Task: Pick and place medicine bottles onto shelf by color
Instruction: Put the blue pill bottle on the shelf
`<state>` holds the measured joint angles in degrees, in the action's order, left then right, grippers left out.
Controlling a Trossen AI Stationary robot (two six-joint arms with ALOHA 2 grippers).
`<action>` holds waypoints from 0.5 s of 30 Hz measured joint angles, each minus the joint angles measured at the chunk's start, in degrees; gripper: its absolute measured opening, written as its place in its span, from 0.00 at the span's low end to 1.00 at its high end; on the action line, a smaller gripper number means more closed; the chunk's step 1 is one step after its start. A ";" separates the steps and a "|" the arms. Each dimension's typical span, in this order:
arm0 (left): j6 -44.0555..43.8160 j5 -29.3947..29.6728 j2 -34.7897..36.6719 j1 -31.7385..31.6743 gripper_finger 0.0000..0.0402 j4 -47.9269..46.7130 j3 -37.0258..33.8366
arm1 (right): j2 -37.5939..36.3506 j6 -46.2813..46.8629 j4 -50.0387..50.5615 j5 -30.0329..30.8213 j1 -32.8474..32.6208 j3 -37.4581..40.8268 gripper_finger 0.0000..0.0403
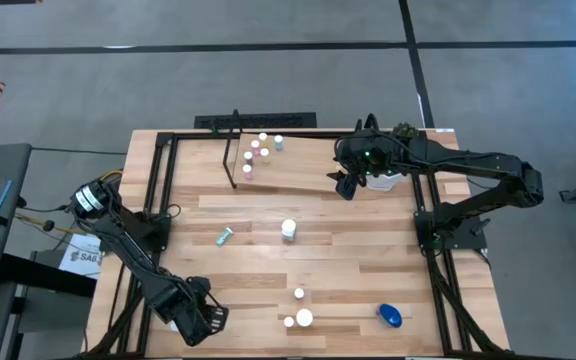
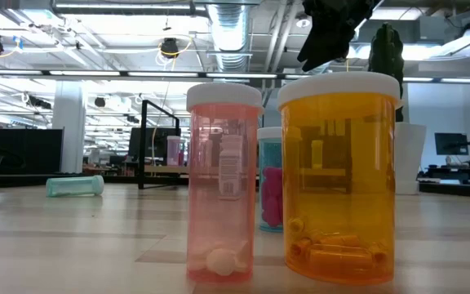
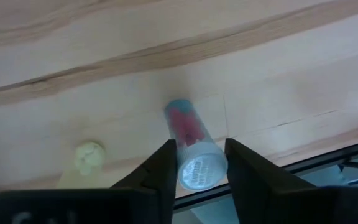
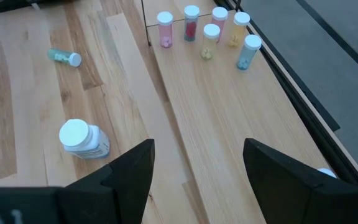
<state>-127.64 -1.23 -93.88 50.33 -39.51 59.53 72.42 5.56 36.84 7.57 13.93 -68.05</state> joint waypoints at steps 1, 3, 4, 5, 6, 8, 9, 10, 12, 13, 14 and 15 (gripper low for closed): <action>0.19 0.04 0.02 0.00 0.24 0.00 0.00 | 0.00 0.00 0.00 0.00 -0.01 0.00 0.67; 0.92 0.44 0.02 -0.24 0.24 0.00 0.00 | 0.00 0.00 0.00 0.00 0.00 0.00 0.67; 1.39 0.61 0.02 -0.38 0.24 0.00 0.00 | 0.00 0.00 0.00 0.01 0.00 0.00 0.67; 2.00 0.91 0.02 -0.55 0.25 0.00 0.00 | 0.00 0.00 0.00 0.01 -0.02 0.00 0.67; 2.60 1.08 0.02 -0.87 0.25 -0.01 0.00 | 0.00 0.00 0.00 -0.01 0.00 0.00 0.67; 4.29 1.31 0.02 -1.67 0.26 -0.11 0.00 | 0.00 0.00 0.00 0.00 0.00 0.00 0.67; 5.11 1.25 0.02 -2.18 0.26 -0.25 0.00 | 0.00 0.00 0.00 0.00 0.00 0.00 0.67; 6.11 1.06 0.04 -2.78 0.26 -0.42 0.00 | 0.00 0.00 0.00 -0.01 -0.01 0.00 0.67; 8.71 -0.02 0.07 -4.27 0.27 -0.70 0.00 | 0.00 0.00 0.01 -0.01 0.00 0.00 0.67; 10.17 -0.43 0.13 -5.19 0.27 -0.91 0.00 | 0.00 0.00 0.00 0.00 -0.01 0.00 0.67; 11.79 -0.91 0.17 -6.21 0.27 -1.24 0.00 | 0.00 0.00 0.02 0.01 -0.02 0.00 0.67; 13.48 -1.59 0.17 -7.30 0.27 -1.45 0.00 | 0.00 0.00 0.00 -0.01 -0.02 0.00 0.67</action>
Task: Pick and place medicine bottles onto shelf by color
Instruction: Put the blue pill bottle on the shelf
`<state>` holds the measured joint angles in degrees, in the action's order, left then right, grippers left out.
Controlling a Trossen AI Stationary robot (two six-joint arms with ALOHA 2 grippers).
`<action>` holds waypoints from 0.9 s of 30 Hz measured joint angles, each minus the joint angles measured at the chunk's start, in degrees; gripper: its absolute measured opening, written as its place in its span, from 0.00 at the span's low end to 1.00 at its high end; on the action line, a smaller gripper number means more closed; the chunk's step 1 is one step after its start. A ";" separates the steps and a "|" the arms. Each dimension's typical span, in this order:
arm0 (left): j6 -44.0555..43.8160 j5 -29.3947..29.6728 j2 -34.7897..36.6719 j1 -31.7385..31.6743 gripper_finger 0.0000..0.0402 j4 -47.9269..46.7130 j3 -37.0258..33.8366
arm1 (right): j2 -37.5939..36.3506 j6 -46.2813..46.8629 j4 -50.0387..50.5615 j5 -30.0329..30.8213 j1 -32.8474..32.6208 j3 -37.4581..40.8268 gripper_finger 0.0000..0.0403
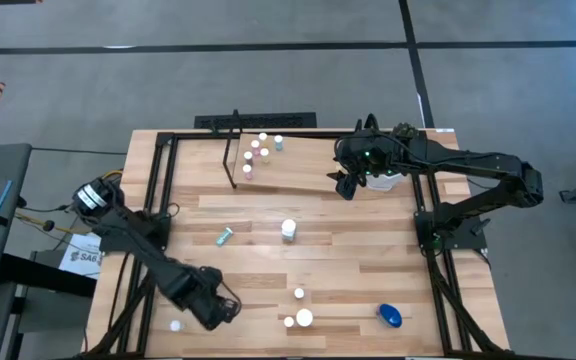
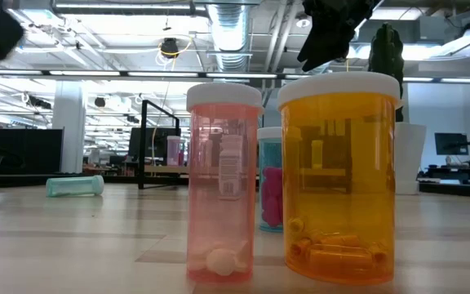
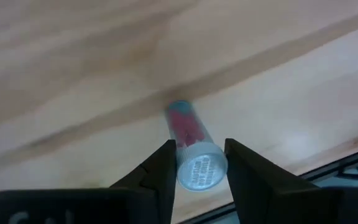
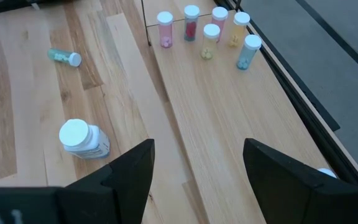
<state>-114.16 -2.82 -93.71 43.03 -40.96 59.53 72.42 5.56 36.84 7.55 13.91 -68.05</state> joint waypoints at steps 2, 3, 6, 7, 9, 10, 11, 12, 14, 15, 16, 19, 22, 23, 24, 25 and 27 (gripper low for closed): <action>3.94 -0.92 0.28 -2.30 0.27 -0.97 0.00 | 0.00 0.00 0.00 0.01 0.01 0.00 0.67; 6.20 -1.56 0.40 -3.72 0.27 -1.80 0.00 | 0.00 0.00 0.00 0.02 0.01 0.00 0.67; 14.63 -3.33 0.42 -8.60 0.27 -5.95 1.55 | 0.00 0.00 0.04 0.00 0.02 0.00 0.67; 17.75 -3.83 0.42 -10.35 0.27 -7.54 2.52 | 0.00 0.00 0.01 0.01 0.01 0.00 0.67; 24.42 -3.81 0.42 -13.94 0.27 -10.84 4.62 | 0.00 0.00 0.02 0.02 0.00 0.00 0.67; 27.83 -3.34 0.42 -15.85 0.27 -12.53 5.81 | 0.00 0.00 0.02 0.02 0.02 0.00 0.67; 31.37 -2.55 0.42 -17.73 0.27 -14.21 7.13 | 0.00 0.00 -0.02 0.01 0.01 0.00 0.67; 34.65 -1.83 0.42 -19.73 0.27 -15.49 8.46 | 0.00 0.00 -0.01 0.00 0.00 0.00 0.67; 41.06 -0.44 0.42 -23.69 0.27 -18.14 10.73 | 0.00 0.00 0.01 0.02 0.01 0.00 0.67; 44.03 0.11 0.42 -25.72 0.27 -19.23 11.49 | 0.00 0.00 0.00 0.02 0.02 0.00 0.67; 46.92 0.39 0.42 -27.70 0.27 -19.66 11.99 | 0.00 0.00 0.02 0.00 0.02 0.00 0.67; 55.44 0.49 0.42 -33.18 0.27 -19.51 13.28 | 0.00 0.00 0.00 0.00 0.02 0.00 0.67; 62.71 0.47 -0.30 -37.89 0.27 -18.02 14.61 | 0.00 0.00 -0.01 0.02 0.01 0.00 0.67; 64.80 0.49 -0.83 -39.18 0.27 -17.90 15.23 | 0.00 0.00 0.00 0.00 0.02 0.00 0.67; 66.64 0.49 -1.65 -40.45 0.27 -18.04 16.04 | 0.00 0.00 0.01 0.01 0.00 0.00 0.67; 68.33 0.49 -2.49 -41.51 0.27 -18.16 16.94 | 0.00 0.00 0.00 0.02 0.00 0.00 0.67; 71.59 0.51 -4.68 -43.22 0.27 -19.48 19.15 | 0.00 0.00 0.00 0.00 0.01 0.00 0.67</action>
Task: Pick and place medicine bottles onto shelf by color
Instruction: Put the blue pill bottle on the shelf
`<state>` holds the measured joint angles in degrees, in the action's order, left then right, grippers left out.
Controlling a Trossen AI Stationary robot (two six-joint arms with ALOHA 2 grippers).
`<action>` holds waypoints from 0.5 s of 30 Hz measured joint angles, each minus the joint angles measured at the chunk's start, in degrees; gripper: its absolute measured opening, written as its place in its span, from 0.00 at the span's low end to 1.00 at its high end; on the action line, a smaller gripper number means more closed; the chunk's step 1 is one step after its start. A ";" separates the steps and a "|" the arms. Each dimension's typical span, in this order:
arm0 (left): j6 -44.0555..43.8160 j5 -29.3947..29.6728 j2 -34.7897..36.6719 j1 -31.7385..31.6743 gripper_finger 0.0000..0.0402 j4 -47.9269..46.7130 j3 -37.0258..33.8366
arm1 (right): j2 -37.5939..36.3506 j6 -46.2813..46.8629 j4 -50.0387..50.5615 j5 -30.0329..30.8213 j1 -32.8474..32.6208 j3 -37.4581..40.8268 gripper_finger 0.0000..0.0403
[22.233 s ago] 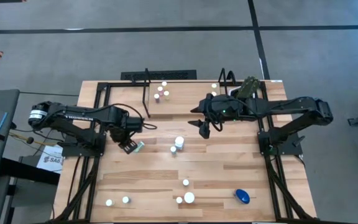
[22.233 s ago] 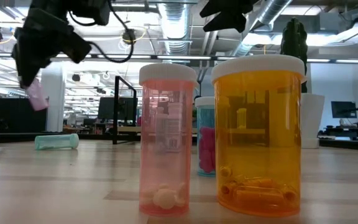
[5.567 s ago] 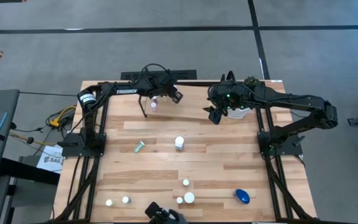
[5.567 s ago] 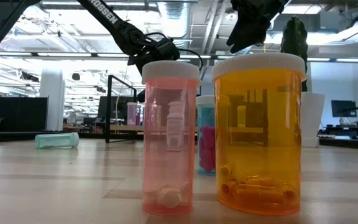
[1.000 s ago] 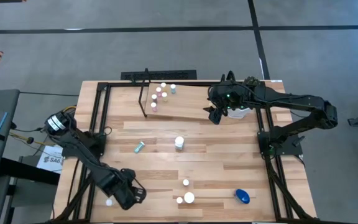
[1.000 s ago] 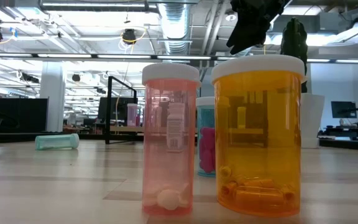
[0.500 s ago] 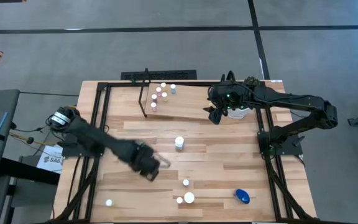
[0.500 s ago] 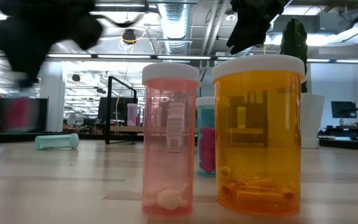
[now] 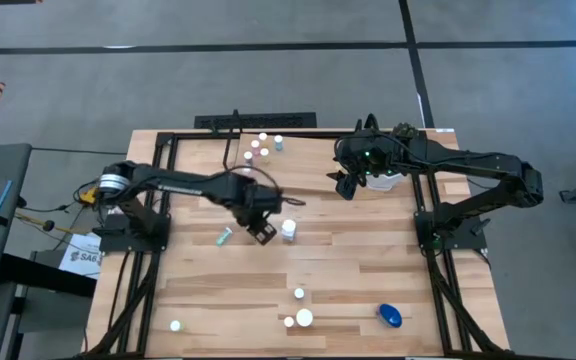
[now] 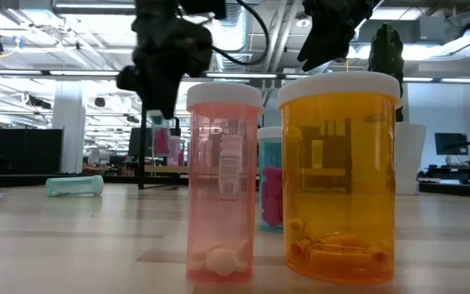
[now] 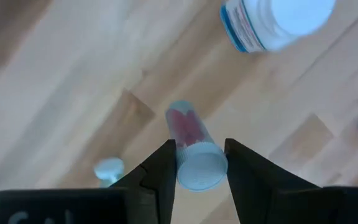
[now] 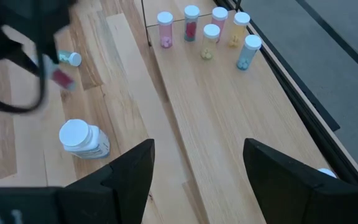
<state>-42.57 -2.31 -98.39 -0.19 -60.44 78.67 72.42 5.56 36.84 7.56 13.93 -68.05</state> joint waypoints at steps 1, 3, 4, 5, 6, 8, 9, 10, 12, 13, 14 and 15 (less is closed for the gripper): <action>1.99 -0.01 -1.24 -0.72 0.27 -0.73 1.35 | 0.00 0.00 0.00 0.00 0.01 0.00 0.67; 5.89 0.38 -3.70 -1.83 0.27 -2.76 4.31 | 0.00 0.00 0.00 0.01 0.00 0.00 0.67; 7.74 1.18 -4.90 -2.30 0.27 -3.63 5.85 | 0.00 0.00 0.00 0.01 -0.01 0.00 0.67; 9.75 2.06 -6.06 -2.74 0.27 -4.30 7.37 | 0.00 0.00 0.00 0.00 0.01 0.00 0.67; 12.15 3.19 -7.06 -3.16 0.27 -4.81 8.76 | 0.00 0.00 0.00 0.01 0.01 0.00 0.67; 16.35 5.36 -8.84 -3.84 0.28 -5.96 11.10 | 0.00 0.00 -0.02 0.01 -0.01 0.00 0.67; 18.40 6.21 -9.52 -4.16 0.29 -6.17 12.11 | 0.00 0.00 -0.02 0.00 0.00 0.00 0.67; 20.51 6.90 -10.15 -4.54 0.30 -6.54 12.93 | 0.00 0.00 0.02 0.01 0.00 0.00 0.67; 24.66 7.38 -10.88 -5.42 0.31 -7.30 13.96 | 0.00 0.00 -0.01 0.01 0.01 -0.01 0.67; 26.68 7.31 -11.18 -5.86 0.31 -7.54 14.28 | 0.00 0.00 0.00 0.00 0.01 0.00 0.67; 28.74 7.19 -11.31 -6.39 0.32 -7.50 14.30 | 0.00 0.00 0.02 0.01 -0.01 0.00 0.67; 30.67 7.09 -11.38 -7.02 0.32 -7.73 14.30 | 0.00 0.00 0.00 0.00 0.01 -0.02 0.67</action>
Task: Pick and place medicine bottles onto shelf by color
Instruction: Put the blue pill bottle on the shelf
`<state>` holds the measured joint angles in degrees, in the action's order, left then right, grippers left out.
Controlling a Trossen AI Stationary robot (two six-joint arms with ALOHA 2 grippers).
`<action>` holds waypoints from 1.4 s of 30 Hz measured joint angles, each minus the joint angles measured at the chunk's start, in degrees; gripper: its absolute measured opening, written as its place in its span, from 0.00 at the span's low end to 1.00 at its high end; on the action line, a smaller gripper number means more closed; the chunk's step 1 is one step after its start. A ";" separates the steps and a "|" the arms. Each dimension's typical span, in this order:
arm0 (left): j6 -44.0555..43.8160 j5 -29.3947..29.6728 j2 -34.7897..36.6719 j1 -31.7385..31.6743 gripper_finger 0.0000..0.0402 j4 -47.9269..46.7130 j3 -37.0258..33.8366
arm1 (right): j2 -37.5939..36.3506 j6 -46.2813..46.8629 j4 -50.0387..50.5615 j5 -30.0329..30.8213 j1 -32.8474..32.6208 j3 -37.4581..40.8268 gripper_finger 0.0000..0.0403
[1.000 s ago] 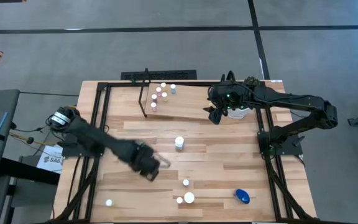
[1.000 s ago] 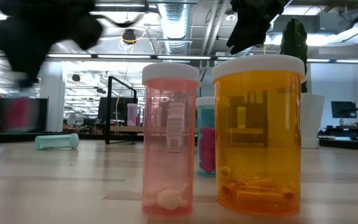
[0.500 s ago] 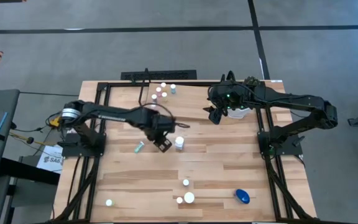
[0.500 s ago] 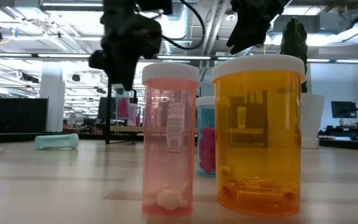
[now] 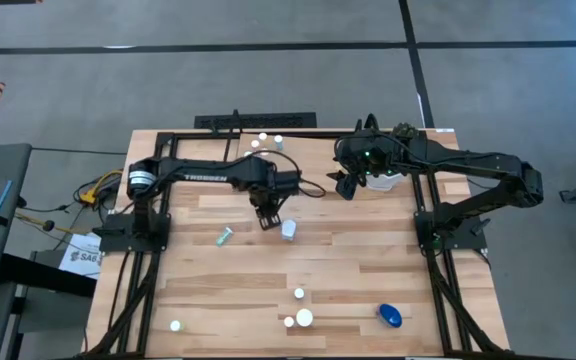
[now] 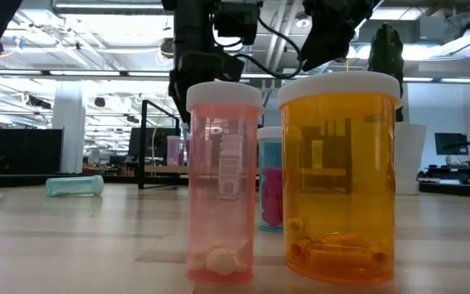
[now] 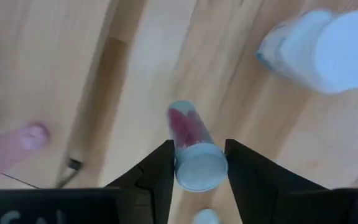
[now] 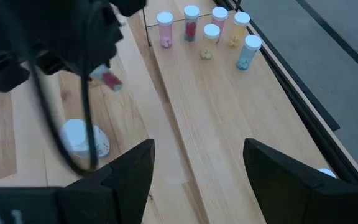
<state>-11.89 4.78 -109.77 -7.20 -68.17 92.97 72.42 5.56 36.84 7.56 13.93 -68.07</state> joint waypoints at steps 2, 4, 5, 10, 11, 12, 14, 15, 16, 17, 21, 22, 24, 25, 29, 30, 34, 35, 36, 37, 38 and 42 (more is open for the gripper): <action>3.93 0.00 -0.01 -1.45 0.32 -0.37 0.00 | 0.00 0.00 0.02 0.02 0.00 0.00 0.67; 7.98 -0.01 -0.01 -3.14 0.32 -0.64 0.00 | 0.00 0.00 -0.01 0.00 -0.01 0.01 0.67; 9.86 -0.15 -0.01 -4.02 0.32 -0.81 0.00 | 0.00 0.00 -0.03 0.01 -0.02 0.00 0.67; 16.51 -3.16 -0.01 -8.24 0.32 -0.96 0.00 | 0.00 0.00 0.00 0.01 0.00 0.00 0.67; 17.64 -3.24 -0.01 -8.84 0.32 -0.96 0.00 | 0.00 0.00 0.00 0.00 -0.02 0.02 0.67; 18.76 -3.37 -0.01 -9.37 0.32 -0.96 0.00 | 0.00 0.00 0.00 0.00 0.00 0.00 0.67; 20.49 -3.45 -0.01 -10.34 0.32 -0.98 0.00 | 0.00 0.00 0.00 0.02 -0.01 0.00 0.67; 21.18 -3.45 -0.01 -10.74 0.32 -0.98 0.00 | 0.00 0.00 0.00 0.01 -0.01 0.01 0.67; 21.87 -3.43 -0.01 -11.07 0.32 -0.98 0.00 | 0.00 0.00 0.00 0.02 -0.01 0.01 0.67; 22.35 -3.39 -0.01 -11.32 0.32 -0.98 0.00 | 0.00 0.00 0.00 0.01 0.00 0.00 0.67; 22.53 -2.93 -0.01 -11.79 0.32 -1.81 0.00 | 0.00 0.00 0.00 0.02 0.00 0.00 0.67; 22.40 -2.93 -0.01 -11.76 0.32 -2.09 0.00 | 0.00 0.00 0.00 0.02 -0.02 0.02 0.67; 22.68 -2.46 -0.01 -11.71 0.32 -2.01 0.00 | 0.00 0.00 0.00 0.00 -0.01 0.01 0.67; 23.00 -1.95 -0.01 -11.67 0.32 -1.94 0.00 | 0.00 0.00 0.00 0.00 0.00 0.00 0.67; 22.93 0.13 -0.01 -11.71 0.32 -0.46 0.00 | 0.00 0.00 0.00 0.01 0.00 0.02 0.67; 22.53 0.13 -0.01 -11.71 0.32 -0.07 0.00 | 0.00 0.00 0.00 0.02 0.00 0.00 0.67; 20.78 0.14 0.04 -10.88 0.32 2.48 -0.98 | 0.00 0.00 0.00 0.00 -0.02 0.00 0.67; 20.42 0.11 0.04 -10.57 0.32 3.52 -1.73 | 0.00 0.00 0.00 0.00 0.00 0.02 0.67; 20.21 0.13 0.04 -10.22 0.32 4.55 -2.57 | 0.00 0.00 0.00 0.00 0.00 0.01 0.67; 20.07 0.11 0.04 -9.85 0.32 5.41 -3.47 | 0.00 0.00 0.01 0.00 0.00 0.00 0.67; 19.95 0.11 0.04 -9.50 0.32 6.14 -4.33 | 0.00 0.00 0.00 0.02 -0.01 0.02 0.67; 19.95 0.49 0.04 -8.48 0.34 11.62 -7.99 | 0.00 0.00 0.00 0.01 -0.02 0.00 0.67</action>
<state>8.05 5.26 -109.73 -15.68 -56.55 84.98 72.42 5.56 36.84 7.57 13.92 -68.07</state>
